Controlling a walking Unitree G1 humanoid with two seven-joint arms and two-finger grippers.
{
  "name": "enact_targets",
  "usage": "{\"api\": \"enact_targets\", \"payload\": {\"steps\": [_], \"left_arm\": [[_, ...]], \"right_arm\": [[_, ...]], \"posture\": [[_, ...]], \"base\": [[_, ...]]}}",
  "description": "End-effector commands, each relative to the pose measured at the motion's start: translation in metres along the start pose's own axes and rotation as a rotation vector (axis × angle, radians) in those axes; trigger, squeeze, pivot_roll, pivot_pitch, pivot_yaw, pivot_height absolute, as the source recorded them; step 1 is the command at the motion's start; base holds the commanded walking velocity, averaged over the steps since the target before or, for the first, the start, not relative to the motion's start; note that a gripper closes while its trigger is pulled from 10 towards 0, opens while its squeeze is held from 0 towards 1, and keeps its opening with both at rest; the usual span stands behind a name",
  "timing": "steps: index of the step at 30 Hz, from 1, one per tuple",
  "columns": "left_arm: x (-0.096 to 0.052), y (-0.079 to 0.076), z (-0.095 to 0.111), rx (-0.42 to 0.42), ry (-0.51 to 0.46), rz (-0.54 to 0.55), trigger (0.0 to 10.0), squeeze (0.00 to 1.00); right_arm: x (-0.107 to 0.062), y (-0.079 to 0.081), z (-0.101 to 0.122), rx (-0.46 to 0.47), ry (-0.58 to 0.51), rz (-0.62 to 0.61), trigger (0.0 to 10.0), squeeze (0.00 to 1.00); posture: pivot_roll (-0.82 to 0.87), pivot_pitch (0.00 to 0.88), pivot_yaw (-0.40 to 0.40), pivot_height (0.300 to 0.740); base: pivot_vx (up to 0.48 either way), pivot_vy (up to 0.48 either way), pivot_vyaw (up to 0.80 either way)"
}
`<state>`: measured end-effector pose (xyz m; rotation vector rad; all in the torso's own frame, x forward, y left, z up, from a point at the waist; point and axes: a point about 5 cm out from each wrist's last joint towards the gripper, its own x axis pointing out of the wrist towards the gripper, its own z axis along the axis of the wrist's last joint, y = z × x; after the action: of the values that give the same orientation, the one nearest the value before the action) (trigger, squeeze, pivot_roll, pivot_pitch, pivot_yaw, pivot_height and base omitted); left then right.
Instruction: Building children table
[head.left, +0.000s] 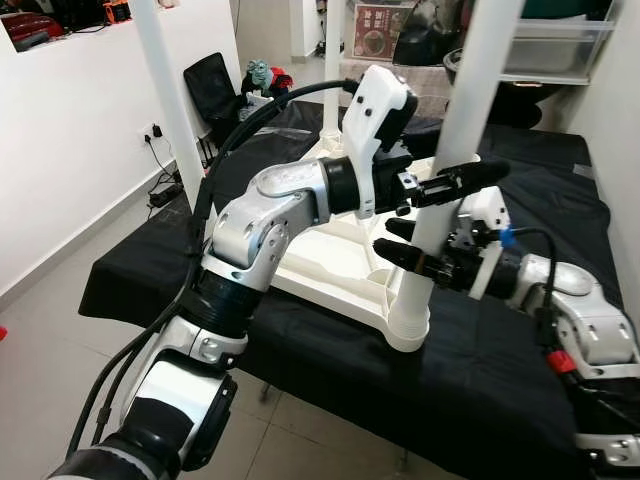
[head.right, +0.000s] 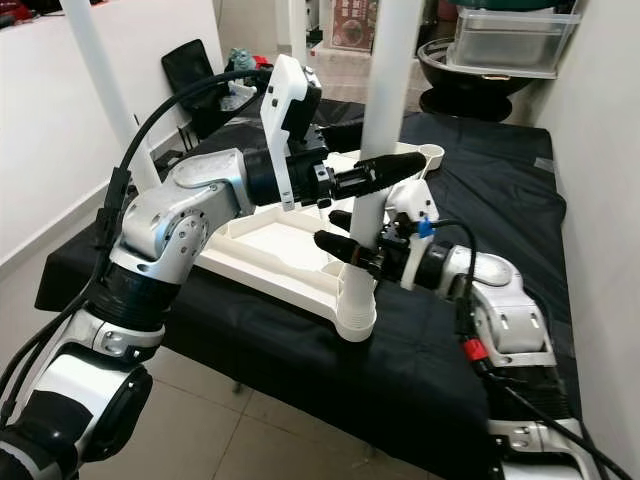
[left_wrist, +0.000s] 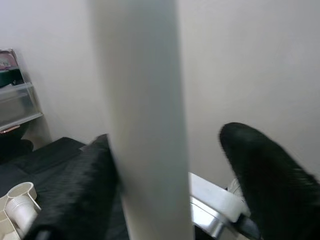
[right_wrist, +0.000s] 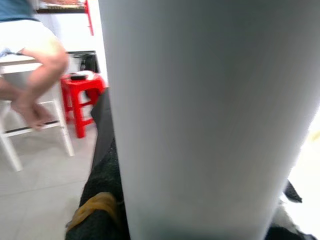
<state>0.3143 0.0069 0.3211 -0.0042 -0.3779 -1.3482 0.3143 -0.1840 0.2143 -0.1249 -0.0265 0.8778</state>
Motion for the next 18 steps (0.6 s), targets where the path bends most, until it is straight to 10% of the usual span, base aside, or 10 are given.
{"api": "enact_targets", "payload": {"steps": [1, 8, 10, 13, 18], "left_arm": [[-0.001, -0.004, 0.009, 0.028, -0.031, -0.018, 10.0, 1.00], [-0.009, -0.001, 0.014, 0.050, -0.042, 0.027, 10.0, 1.00], [-0.010, -0.002, 0.015, 0.056, -0.043, 0.040, 10.0, 1.00], [-0.014, -0.003, 0.017, 0.061, -0.051, 0.059, 10.0, 1.00], [-0.014, -0.007, 0.015, 0.057, -0.051, 0.063, 10.0, 1.00]], "right_arm": [[-0.001, -0.003, -0.012, 0.016, 0.070, -0.086, 0.0, 0.00], [-0.008, 0.001, -0.019, 0.029, 0.067, -0.358, 0.0, 0.00], [-0.019, -0.001, -0.024, 0.006, 0.065, -0.603, 0.0, 0.00], [-0.032, 0.040, -0.054, 0.025, 0.159, -0.815, 0.0, 0.00], [-0.023, 0.056, -0.055, 0.067, 0.137, -0.850, 0.0, 0.00]], "posture": [[-0.10, 0.000, 0.001, 0.740], [-0.10, 0.000, -0.013, 0.740], [-0.09, 0.000, -0.028, 0.740], [-0.09, 0.000, -0.023, 0.740], [-0.10, 0.000, -0.021, 0.740]], "base": [[0.000, 0.000, 0.00], [0.000, 0.000, 0.00], [0.000, 0.000, 0.00], [0.000, 0.000, 0.00], [0.000, 0.000, 0.00]]}}
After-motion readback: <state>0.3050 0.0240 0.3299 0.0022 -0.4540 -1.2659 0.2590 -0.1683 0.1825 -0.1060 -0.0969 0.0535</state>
